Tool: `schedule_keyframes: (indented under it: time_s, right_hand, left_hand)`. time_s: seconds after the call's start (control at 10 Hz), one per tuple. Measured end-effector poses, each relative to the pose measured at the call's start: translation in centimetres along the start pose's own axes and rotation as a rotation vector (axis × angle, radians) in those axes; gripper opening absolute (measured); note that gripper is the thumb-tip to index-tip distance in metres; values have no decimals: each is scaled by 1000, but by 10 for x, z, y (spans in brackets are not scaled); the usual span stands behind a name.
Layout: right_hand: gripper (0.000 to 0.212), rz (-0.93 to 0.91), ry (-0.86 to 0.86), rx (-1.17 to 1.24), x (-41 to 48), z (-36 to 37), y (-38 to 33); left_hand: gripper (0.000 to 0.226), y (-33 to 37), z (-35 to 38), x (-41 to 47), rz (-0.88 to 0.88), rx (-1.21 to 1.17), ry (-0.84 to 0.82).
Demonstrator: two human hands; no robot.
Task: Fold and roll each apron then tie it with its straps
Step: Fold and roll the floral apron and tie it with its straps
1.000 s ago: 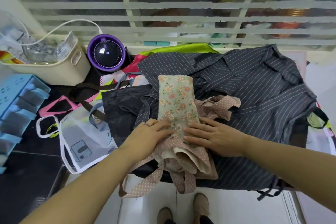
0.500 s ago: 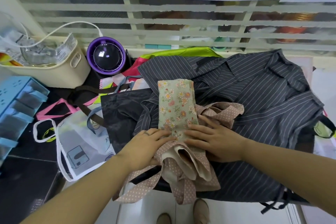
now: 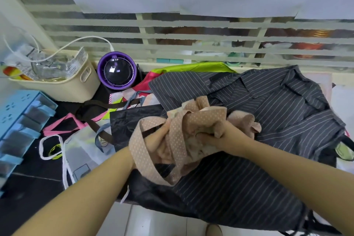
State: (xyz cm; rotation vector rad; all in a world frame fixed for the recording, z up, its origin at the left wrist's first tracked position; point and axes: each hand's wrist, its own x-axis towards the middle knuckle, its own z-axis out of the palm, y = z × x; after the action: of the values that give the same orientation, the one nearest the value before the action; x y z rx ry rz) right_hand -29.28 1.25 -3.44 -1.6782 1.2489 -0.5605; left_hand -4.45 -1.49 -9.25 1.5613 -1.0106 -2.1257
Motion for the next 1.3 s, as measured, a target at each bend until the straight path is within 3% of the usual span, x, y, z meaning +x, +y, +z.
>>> schedule_keyframes:
  time_s: [0.1, 0.2, 0.4, 0.5, 0.6, 0.7, 0.8, 0.9, 1.0, 1.1, 1.2, 1.3]
  right_hand:
    - [32, 242, -42, 48, 5, -2, 5]
    - [27, 285, -99, 276, 13, -3, 0]
    - [22, 265, -120, 374, 25, -11, -20]
    - [15, 258, 62, 346, 38, -9, -18]
    - [21, 221, 148, 303, 47, 0, -8]
    - [26, 178, 147, 354, 51, 10, -1]
    - [23, 182, 143, 497, 53, 7, -4]
    - [25, 296, 134, 694, 53, -4, -10]
    - [39, 391, 96, 795, 53, -15, -13]
    - [53, 406, 10, 635, 55, -16, -13]
    - [55, 513, 72, 419, 62, -4, -6]
    - [54, 549, 180, 390, 70, 7, 6]
  left_hand:
    - [102, 16, 20, -19, -152, -75, -80]
    - [97, 22, 31, -32, -161, -128, -90]
    - [75, 40, 39, -37, -31, 41, -83]
    - [77, 51, 37, -27, 3, -25, -85]
    - [51, 45, 41, -17, 150, 50, -16]
    - [55, 30, 40, -8, 354, 251, 78]
    - [58, 25, 50, -5, 482, 302, 291]
    - [39, 26, 59, -1, 560, 247, 419]
    - [28, 28, 56, 6, 516, 124, 362]
    - [54, -3, 47, 51, 504, -18, 276]
    - [65, 14, 100, 116, 408, 149, 884]
    - [43, 6, 56, 39, 303, -41, 354]
